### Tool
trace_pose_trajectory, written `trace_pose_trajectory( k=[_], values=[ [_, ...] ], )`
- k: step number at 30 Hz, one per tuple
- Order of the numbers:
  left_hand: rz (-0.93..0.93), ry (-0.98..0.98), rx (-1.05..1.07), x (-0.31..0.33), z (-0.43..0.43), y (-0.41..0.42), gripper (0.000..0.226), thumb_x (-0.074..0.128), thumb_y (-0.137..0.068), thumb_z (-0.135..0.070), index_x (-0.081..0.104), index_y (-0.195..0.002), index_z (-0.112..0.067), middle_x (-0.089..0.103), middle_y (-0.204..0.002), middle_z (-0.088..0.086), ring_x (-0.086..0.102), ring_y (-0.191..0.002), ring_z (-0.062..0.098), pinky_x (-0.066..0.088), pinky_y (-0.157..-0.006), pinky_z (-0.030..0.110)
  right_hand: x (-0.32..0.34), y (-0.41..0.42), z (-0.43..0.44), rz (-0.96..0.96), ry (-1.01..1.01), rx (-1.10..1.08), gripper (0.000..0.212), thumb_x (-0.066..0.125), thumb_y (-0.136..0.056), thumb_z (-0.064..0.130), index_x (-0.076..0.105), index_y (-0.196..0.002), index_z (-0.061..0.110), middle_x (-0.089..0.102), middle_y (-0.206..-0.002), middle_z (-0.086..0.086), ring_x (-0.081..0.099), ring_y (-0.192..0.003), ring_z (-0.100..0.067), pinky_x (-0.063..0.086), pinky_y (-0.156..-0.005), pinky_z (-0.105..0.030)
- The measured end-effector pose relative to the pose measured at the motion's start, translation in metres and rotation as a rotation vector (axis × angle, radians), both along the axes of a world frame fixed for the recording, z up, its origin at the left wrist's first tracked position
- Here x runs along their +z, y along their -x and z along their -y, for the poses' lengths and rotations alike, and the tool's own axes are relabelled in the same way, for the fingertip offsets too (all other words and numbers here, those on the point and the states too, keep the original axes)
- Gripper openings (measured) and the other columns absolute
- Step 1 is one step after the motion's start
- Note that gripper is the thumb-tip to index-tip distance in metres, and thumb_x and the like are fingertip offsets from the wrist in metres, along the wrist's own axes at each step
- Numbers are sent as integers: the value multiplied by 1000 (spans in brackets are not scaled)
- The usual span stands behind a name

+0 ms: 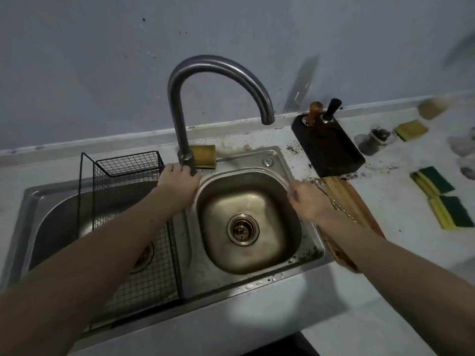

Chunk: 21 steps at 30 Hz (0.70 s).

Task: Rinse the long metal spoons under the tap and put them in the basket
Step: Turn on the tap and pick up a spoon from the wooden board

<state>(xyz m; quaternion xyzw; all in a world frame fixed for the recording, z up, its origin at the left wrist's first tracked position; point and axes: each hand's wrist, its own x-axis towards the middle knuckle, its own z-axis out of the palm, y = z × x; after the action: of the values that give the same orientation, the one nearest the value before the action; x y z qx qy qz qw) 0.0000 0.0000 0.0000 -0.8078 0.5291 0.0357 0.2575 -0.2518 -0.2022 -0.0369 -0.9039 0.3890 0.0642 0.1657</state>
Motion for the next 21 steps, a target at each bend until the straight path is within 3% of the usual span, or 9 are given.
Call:
trace_pose_trajectory(
  k=[5, 9, 12, 17, 21],
  values=[
    [82, -52, -42, -2, 6, -5, 60, 57, -96, -31, 32, -148, -18, 46, -144, 17, 47, -132, 35, 38, -107, 44, -23, 40, 22, 10, 195, -223, 29, 55, -97, 22, 56, -124, 14, 57, -125, -16, 56, -113, -35, 50, -89, -44],
    [122, -55, -58, -1, 17, -14, 42, 48, -100, -31, 41, -140, -22, 56, -132, 12, 60, -115, 28, 44, -91, 38, -34, 51, 44, -35, 209, -291, 36, 48, -100, 27, 53, -133, 11, 53, -132, -20, 56, -115, -40, 51, -90, -49],
    [135, -69, -107, -6, 21, -20, 34, 50, -100, -31, 46, -134, -28, 65, -112, 0, 64, -97, 20, 41, -74, 31, -40, 55, 58, -44, 193, -306, 34, 49, -100, 27, 56, -129, 10, 56, -130, -19, 58, -113, -39, 52, -91, -49],
    [94, -190, -179, -14, 25, -40, 40, 57, -97, -38, 46, -136, -37, 64, -120, -4, 64, -100, 16, 38, -67, 28, -50, 55, 68, -48, 182, -335, 33, 51, -100, 25, 57, -129, 10, 58, -126, -18, 59, -110, -39, 54, -86, -49],
    [71, -241, -213, -19, 32, -52, 38, 56, -97, -40, 46, -134, -41, 65, -111, -5, 64, -96, 15, 36, -65, 29, -55, 51, 70, -25, 177, -373, 26, 53, -99, 18, 59, -123, 11, 61, -119, -17, 61, -105, -39, 55, -82, -48]
  ],
)
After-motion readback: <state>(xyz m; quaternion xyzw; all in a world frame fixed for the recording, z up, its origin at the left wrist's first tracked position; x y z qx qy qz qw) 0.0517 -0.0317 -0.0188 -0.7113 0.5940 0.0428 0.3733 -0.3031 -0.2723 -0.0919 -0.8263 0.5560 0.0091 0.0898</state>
